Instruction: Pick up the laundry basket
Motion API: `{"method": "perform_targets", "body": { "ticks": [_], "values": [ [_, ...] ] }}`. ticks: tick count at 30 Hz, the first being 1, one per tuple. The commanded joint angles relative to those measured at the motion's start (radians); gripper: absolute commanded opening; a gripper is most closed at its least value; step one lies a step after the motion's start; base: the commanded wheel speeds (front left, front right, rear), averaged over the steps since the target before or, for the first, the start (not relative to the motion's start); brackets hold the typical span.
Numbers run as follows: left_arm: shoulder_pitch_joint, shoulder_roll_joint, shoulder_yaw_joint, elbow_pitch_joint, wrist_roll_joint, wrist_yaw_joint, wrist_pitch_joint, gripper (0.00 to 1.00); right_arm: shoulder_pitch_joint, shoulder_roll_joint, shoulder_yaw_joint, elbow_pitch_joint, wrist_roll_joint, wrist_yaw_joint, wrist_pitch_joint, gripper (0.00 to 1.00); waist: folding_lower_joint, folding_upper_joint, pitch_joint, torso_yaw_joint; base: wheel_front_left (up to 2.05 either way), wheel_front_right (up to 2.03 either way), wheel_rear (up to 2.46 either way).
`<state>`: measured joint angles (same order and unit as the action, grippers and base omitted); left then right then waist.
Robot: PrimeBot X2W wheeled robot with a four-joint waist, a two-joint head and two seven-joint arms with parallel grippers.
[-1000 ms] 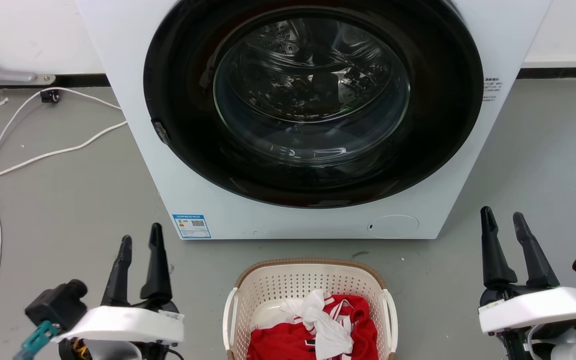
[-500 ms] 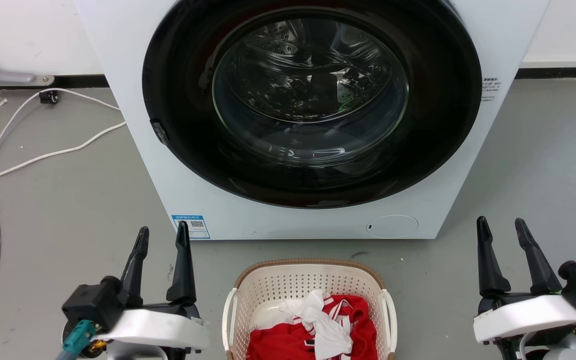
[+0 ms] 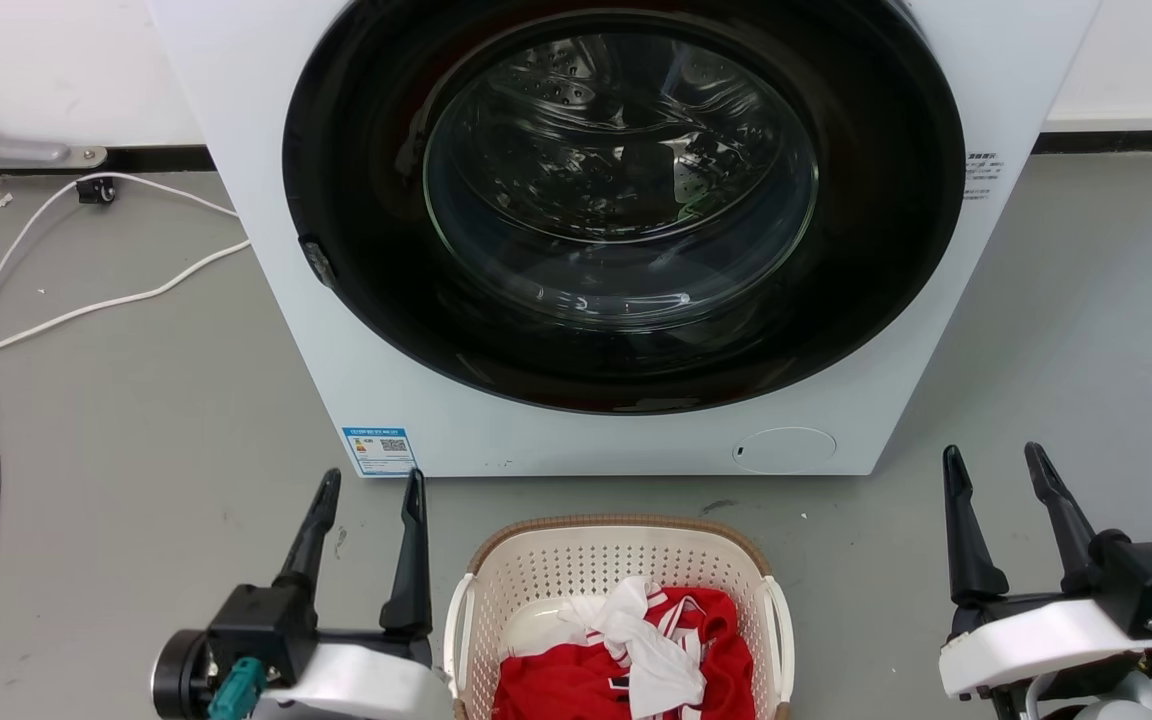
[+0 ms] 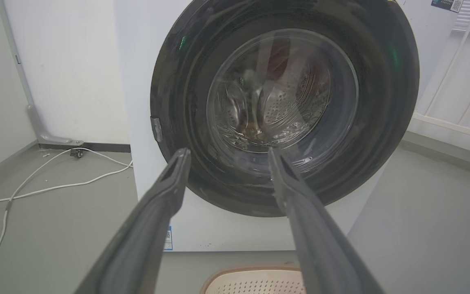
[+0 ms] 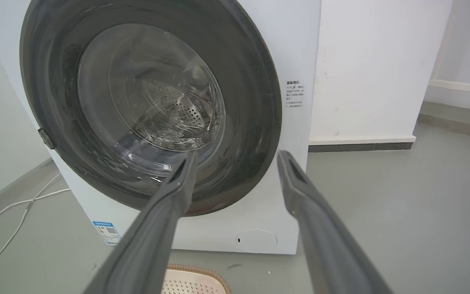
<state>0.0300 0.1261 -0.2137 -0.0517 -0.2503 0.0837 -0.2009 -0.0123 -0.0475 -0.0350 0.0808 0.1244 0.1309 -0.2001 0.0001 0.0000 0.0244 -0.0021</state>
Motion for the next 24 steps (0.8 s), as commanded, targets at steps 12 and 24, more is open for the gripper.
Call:
{"method": "perform_targets", "body": {
  "ticks": [12, 24],
  "values": [
    [0.011, 0.001, -0.016, 0.038, 0.087, -0.012, -0.031, 1.00, -0.008, -0.004, 0.003, 0.016, -0.092, 0.000, -0.033, 1.00, -0.0001, 0.0000, 0.004, -0.002, 0.00, 0.00, 0.00],
    [0.026, -0.032, 0.023, 0.036, 0.156, -0.058, -0.054, 1.00, -0.009, -0.004, 0.010, 0.040, -0.018, 0.000, -0.054, 1.00, -0.0001, 0.0000, 0.006, -0.006, 0.00, 0.00, 0.00]
  ]
}}
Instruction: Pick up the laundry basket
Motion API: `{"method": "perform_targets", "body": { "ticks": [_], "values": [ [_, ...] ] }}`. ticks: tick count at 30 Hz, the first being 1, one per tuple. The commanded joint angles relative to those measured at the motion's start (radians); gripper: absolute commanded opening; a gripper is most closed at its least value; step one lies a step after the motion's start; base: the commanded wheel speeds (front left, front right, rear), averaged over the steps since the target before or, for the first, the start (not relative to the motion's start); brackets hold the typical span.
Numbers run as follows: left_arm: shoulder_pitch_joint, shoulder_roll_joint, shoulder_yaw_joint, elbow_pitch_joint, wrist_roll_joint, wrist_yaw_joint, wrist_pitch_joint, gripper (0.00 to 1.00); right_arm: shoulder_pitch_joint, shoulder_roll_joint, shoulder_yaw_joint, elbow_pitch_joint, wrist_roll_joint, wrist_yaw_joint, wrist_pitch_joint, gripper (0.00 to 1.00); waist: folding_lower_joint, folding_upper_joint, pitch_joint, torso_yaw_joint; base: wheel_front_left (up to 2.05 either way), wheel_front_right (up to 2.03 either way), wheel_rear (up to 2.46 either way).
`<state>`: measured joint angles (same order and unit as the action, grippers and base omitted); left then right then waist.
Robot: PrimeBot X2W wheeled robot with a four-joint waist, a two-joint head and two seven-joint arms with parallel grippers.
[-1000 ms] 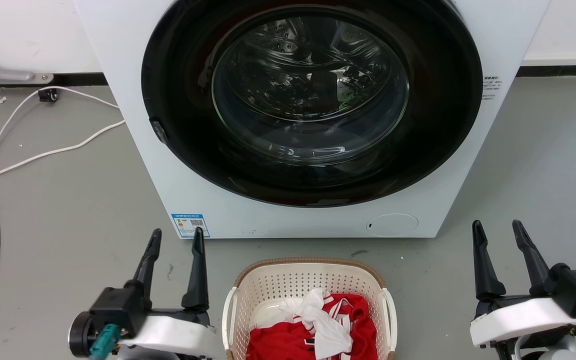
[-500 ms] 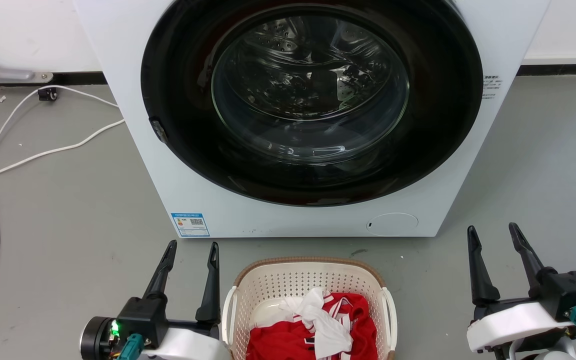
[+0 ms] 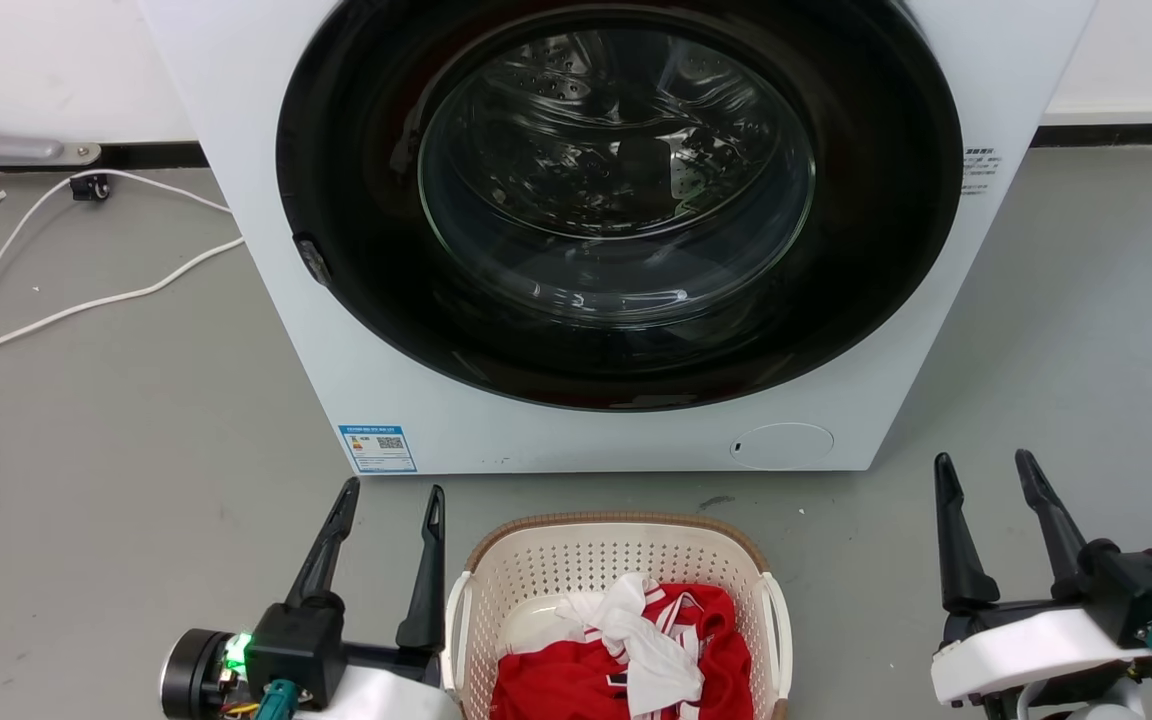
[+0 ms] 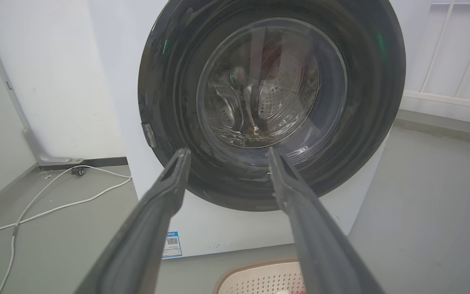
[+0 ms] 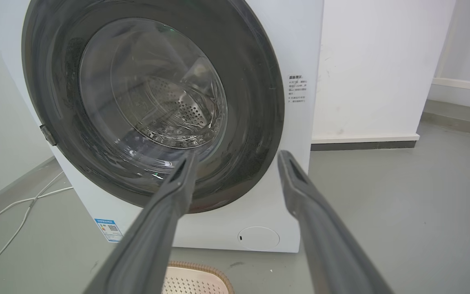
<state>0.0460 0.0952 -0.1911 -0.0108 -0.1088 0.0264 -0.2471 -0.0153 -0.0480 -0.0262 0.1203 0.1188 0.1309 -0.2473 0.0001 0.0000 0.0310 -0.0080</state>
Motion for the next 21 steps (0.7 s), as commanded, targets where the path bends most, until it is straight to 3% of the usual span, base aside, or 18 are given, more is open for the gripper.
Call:
{"method": "perform_targets", "body": {
  "ticks": [1, 7, 21],
  "values": [
    [0.012, -0.003, 0.003, -0.005, 0.022, -0.005, -0.008, 1.00, -0.006, -0.004, 0.003, 0.003, -0.015, 0.000, -0.009, 1.00, -0.0001, 0.0000, -0.001, 0.000, 0.00, 0.00, 0.00],
    [0.022, -0.015, 0.012, 0.001, 0.073, -0.024, -0.020, 1.00, -0.006, -0.004, 0.008, 0.007, -0.034, 0.000, -0.019, 1.00, -0.0001, 0.0000, -0.002, -0.001, 0.00, 0.00, 0.00],
    [0.022, -0.034, 0.041, 0.021, 0.080, -0.053, -0.019, 1.00, -0.009, -0.004, 0.010, 0.005, -0.024, 0.000, -0.018, 1.00, -0.0001, 0.0000, 0.006, 0.003, 0.00, 0.00, 0.00]
  ]
}}
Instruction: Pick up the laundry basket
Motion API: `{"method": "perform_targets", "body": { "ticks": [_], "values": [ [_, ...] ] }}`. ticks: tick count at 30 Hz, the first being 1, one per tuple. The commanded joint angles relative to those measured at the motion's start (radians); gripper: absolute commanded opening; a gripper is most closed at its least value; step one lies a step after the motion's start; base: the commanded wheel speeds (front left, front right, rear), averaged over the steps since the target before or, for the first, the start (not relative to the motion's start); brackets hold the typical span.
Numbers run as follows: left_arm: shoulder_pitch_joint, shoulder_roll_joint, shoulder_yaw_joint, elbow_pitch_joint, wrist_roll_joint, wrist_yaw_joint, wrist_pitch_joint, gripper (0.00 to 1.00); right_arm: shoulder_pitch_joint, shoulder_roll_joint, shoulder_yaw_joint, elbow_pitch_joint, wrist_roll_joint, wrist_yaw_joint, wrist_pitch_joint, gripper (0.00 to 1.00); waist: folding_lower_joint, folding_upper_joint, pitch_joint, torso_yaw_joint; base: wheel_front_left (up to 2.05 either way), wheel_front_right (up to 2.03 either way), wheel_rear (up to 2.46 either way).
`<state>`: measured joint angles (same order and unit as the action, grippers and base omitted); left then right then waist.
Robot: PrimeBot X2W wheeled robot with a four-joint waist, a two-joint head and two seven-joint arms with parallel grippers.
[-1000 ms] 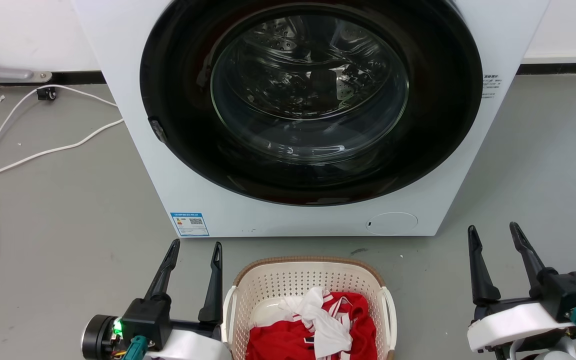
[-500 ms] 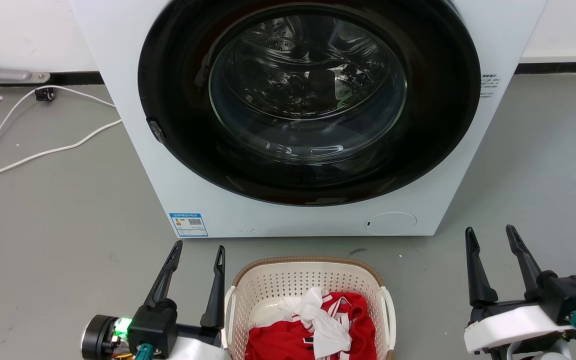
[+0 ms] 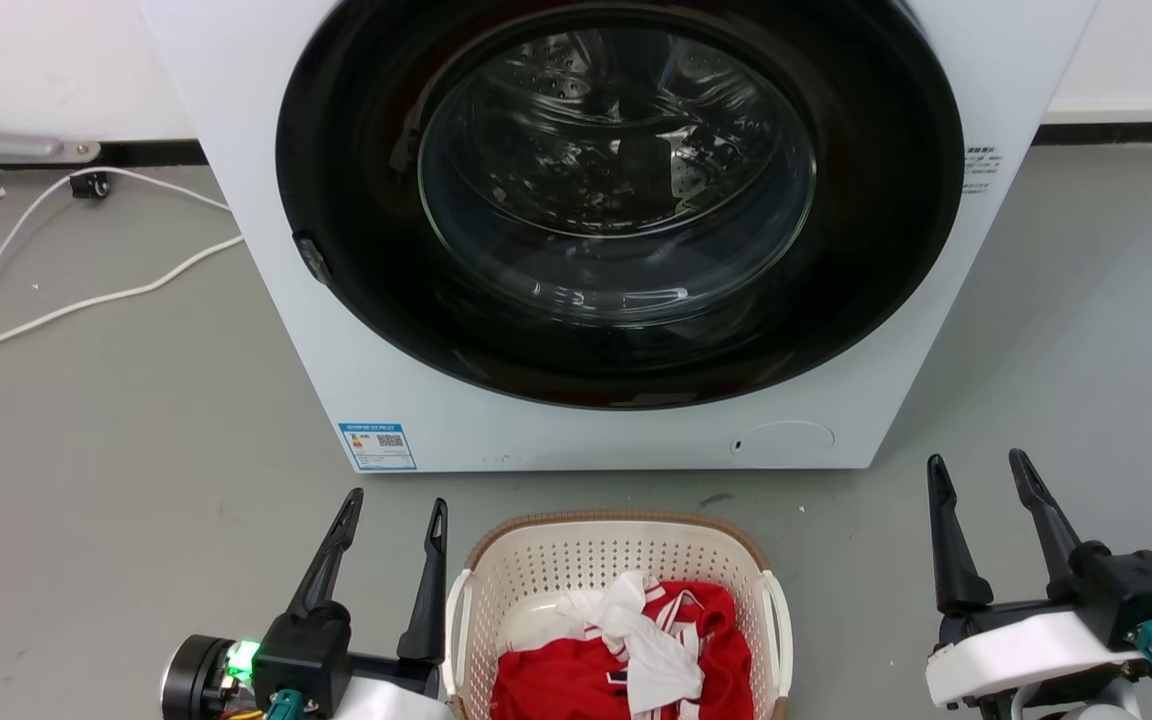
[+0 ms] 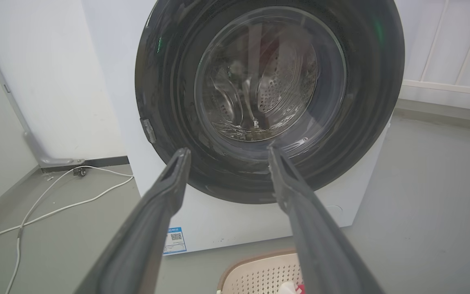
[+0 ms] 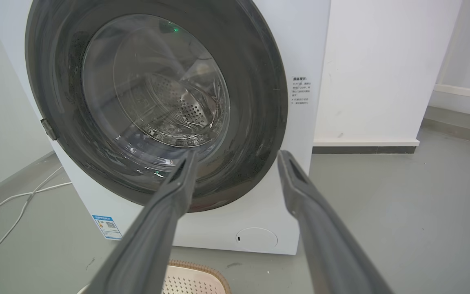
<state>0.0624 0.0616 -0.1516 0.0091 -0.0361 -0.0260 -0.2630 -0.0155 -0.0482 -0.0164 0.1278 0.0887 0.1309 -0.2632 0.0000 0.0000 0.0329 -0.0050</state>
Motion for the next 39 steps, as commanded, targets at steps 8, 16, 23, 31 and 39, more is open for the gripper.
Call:
{"method": "perform_targets", "body": {
  "ticks": [8, 16, 23, 31, 39],
  "values": [
    [-0.039, -0.006, 0.017, 0.014, -0.005, -0.014, -0.003, 1.00, -0.044, -0.004, -0.002, 0.011, -0.001, 0.000, -0.002, 1.00, 0.0000, 0.0000, 0.093, -0.006, 0.00, 0.00, 0.00],
    [-0.178, 0.015, 0.077, 0.097, 0.004, -0.045, -0.003, 1.00, -0.194, -0.003, 0.033, 0.121, -0.019, 0.000, -0.002, 1.00, 0.0000, 0.0000, 0.310, -0.031, 0.00, 0.00, 0.00],
    [-0.314, 0.056, 0.096, 0.269, -0.014, -0.079, -0.003, 1.00, -0.325, -0.003, 0.049, 0.261, -0.012, 0.000, -0.001, 1.00, 0.0000, 0.0000, 0.442, -0.050, 0.00, 0.00, 0.00],
    [-0.507, 0.117, 0.052, 0.524, -0.028, -0.101, -0.002, 1.00, -0.514, -0.003, 0.101, 0.493, 0.044, 0.000, 0.001, 1.00, 0.0000, 0.0000, 0.581, -0.071, 0.00, 0.00, 0.00],
    [-0.710, 0.145, -0.088, 0.854, -0.112, -0.104, 0.015, 1.00, -0.661, -0.002, 0.157, 0.730, 0.076, 0.000, 0.078, 1.00, 0.0000, 0.0000, 0.672, -0.058, 0.00, 0.00, 0.00]
  ]
}}
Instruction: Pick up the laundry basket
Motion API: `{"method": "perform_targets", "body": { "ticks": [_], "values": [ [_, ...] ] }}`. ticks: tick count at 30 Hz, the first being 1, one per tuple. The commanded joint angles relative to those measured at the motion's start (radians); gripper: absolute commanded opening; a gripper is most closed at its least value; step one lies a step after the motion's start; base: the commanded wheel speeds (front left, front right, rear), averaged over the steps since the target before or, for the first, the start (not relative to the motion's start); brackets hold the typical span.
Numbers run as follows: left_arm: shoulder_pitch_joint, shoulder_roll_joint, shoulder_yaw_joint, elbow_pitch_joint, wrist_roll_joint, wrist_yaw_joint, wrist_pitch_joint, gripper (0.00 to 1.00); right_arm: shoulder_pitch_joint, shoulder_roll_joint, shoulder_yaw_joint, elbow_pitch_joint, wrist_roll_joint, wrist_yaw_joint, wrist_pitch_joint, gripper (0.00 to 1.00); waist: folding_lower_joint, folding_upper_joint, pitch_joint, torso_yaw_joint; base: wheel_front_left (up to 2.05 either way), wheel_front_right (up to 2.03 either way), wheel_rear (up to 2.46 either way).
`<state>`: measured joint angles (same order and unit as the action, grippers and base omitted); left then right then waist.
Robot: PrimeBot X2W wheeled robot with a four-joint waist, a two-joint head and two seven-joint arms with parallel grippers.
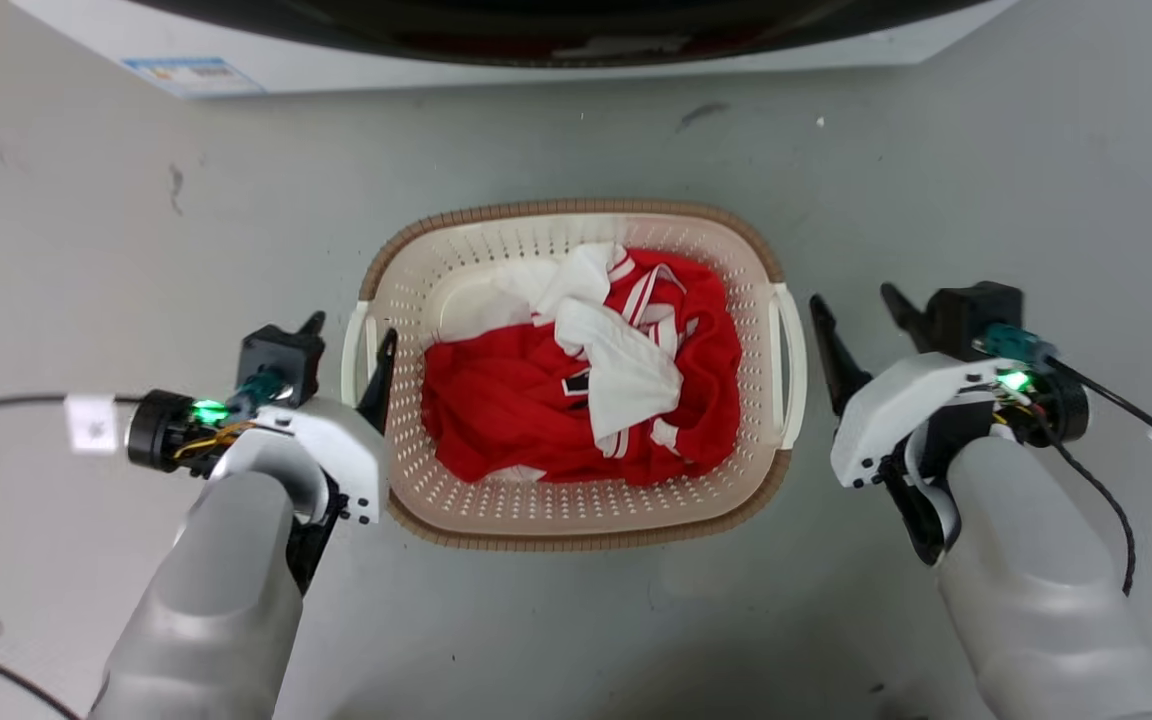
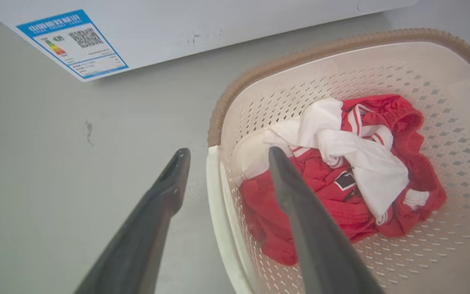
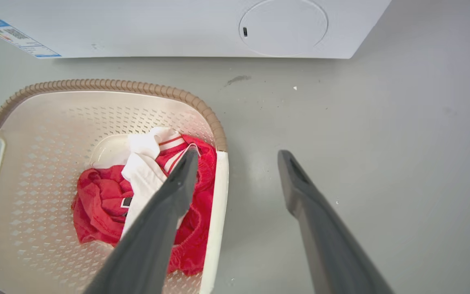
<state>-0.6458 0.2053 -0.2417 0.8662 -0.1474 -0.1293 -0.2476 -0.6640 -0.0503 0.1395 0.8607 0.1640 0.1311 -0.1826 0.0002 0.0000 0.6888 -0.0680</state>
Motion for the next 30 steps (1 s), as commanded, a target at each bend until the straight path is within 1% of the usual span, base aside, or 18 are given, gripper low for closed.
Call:
{"method": "perform_targets", "body": {
  "ticks": [1, 4, 9, 11, 14, 18, 21, 24, 27, 30],
  "values": [
    [-0.023, 0.005, -0.025, 0.031, -0.019, -0.001, 0.013, 1.00, -0.031, 0.000, 0.014, 0.026, -0.001, -0.001, 0.013, 1.00, -0.0002, 0.0000, 0.023, 0.008, 0.00, 0.00, 0.00],
    [-0.083, 0.009, -0.104, 0.105, -0.089, -0.001, 0.063, 1.00, -0.078, 0.000, 0.049, 0.097, 0.026, -0.001, 0.052, 1.00, -0.0002, 0.0000, 0.042, 0.016, 0.00, 0.00, 0.00],
    [-0.142, 0.032, -0.241, 0.154, -0.203, -0.001, 0.137, 1.00, -0.153, 0.000, 0.124, 0.188, 0.071, -0.001, 0.136, 1.00, -0.0002, 0.0000, 0.075, 0.024, 0.00, 0.00, 0.00],
    [-0.159, 0.040, -0.306, 0.153, -0.246, -0.001, 0.170, 1.00, -0.186, -0.001, 0.147, 0.221, 0.083, -0.001, 0.181, 1.00, -0.0002, 0.0000, 0.091, 0.026, 0.00, 0.00, 0.00],
    [-0.190, 0.068, -0.372, 0.149, -0.308, 0.000, 0.193, 1.00, -0.230, 0.000, 0.174, 0.263, 0.094, -0.001, 0.235, 1.00, -0.0002, 0.0000, 0.114, 0.032, 0.00, 0.00, 0.00],
    [-0.212, 0.079, -0.463, 0.134, -0.396, 0.000, 0.245, 1.00, -0.277, -0.001, 0.200, 0.295, 0.136, -0.001, 0.294, 1.00, -0.0002, 0.0000, 0.143, 0.034, 0.00, 0.00, 0.00],
    [-0.234, 0.112, -0.524, 0.118, -0.466, 0.000, 0.297, 1.00, -0.311, 0.000, 0.223, 0.328, 0.139, -0.001, 0.339, 1.00, -0.0002, 0.0000, 0.159, 0.033, 0.00, 0.00, 0.00],
    [-0.242, 0.124, -0.584, 0.103, -0.525, 0.000, 0.335, 1.00, -0.334, 0.000, 0.237, 0.351, 0.136, -0.001, 0.367, 1.00, -0.0002, 0.0000, 0.169, 0.034, 0.00, 0.00, 0.00],
    [-0.259, 0.143, -0.623, 0.095, -0.579, 0.000, 0.345, 1.00, -0.349, 0.000, 0.248, 0.355, 0.148, -0.001, 0.384, 1.00, -0.0002, 0.0000, 0.181, 0.036, 0.00, 0.00, 0.00],
    [-0.268, 0.150, -0.655, 0.096, -0.625, 0.000, 0.346, 1.00, -0.356, 0.000, 0.257, 0.357, 0.160, -0.001, 0.387, 1.00, -0.0002, 0.0000, 0.187, 0.037, 0.00, 0.00, 0.00]
  ]
}}
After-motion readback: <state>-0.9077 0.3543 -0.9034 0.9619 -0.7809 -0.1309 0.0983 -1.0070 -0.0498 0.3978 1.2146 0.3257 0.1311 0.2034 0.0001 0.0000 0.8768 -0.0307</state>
